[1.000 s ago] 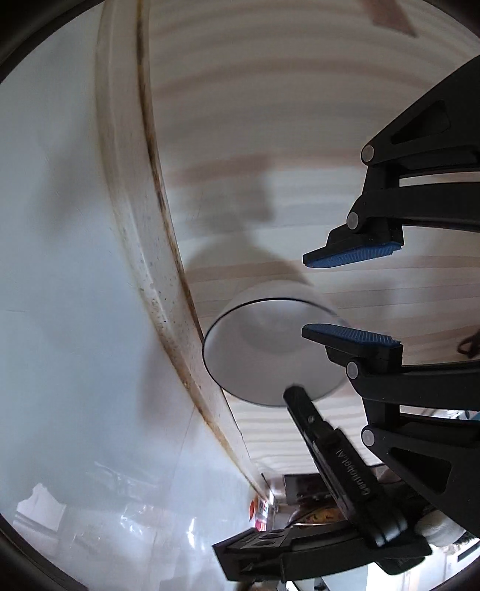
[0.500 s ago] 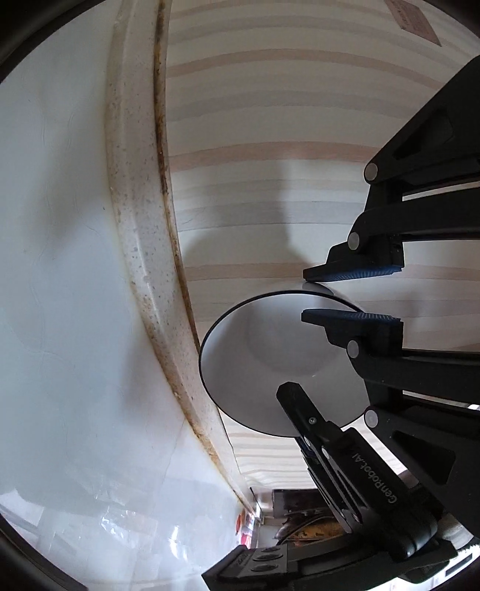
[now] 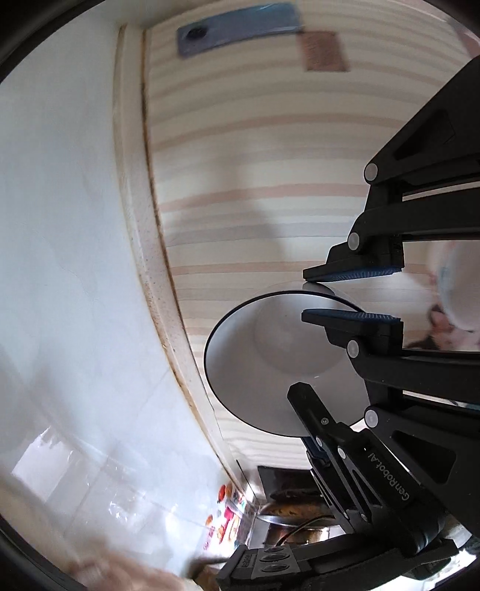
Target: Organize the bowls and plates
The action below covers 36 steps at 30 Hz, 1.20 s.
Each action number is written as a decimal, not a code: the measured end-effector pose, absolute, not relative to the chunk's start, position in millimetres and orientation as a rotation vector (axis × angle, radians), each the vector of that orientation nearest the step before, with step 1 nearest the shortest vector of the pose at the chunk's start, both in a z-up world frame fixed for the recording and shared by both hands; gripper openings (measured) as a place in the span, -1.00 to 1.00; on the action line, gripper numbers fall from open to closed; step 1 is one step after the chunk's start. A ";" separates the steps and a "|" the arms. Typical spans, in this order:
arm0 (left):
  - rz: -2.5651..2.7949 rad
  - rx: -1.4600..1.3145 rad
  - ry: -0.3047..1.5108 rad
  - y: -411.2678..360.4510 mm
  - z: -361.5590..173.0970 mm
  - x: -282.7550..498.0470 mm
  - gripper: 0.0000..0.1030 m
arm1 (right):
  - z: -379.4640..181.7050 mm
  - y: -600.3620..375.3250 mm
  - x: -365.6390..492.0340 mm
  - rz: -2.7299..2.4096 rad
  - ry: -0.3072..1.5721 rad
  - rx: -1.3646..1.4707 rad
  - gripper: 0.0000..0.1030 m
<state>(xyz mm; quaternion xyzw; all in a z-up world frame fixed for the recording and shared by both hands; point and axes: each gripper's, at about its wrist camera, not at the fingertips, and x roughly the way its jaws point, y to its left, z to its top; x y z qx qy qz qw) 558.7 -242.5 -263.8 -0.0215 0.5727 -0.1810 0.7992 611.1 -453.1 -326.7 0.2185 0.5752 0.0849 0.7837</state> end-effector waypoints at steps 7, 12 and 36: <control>-0.436 -0.026 1.232 -245.6 -248.9 502.5 -0.64 | -302.4 -458.5 530.3 0.169 1.222 0.522 -0.68; -0.456 -0.008 1.255 -249.4 -254.5 474.9 -0.64 | -296.1 -457.5 482.7 0.151 1.212 0.533 -0.68; -0.464 0.103 1.391 -280.0 -331.4 446.8 -0.64 | -387.2 -475.4 424.2 0.095 1.357 0.580 -0.68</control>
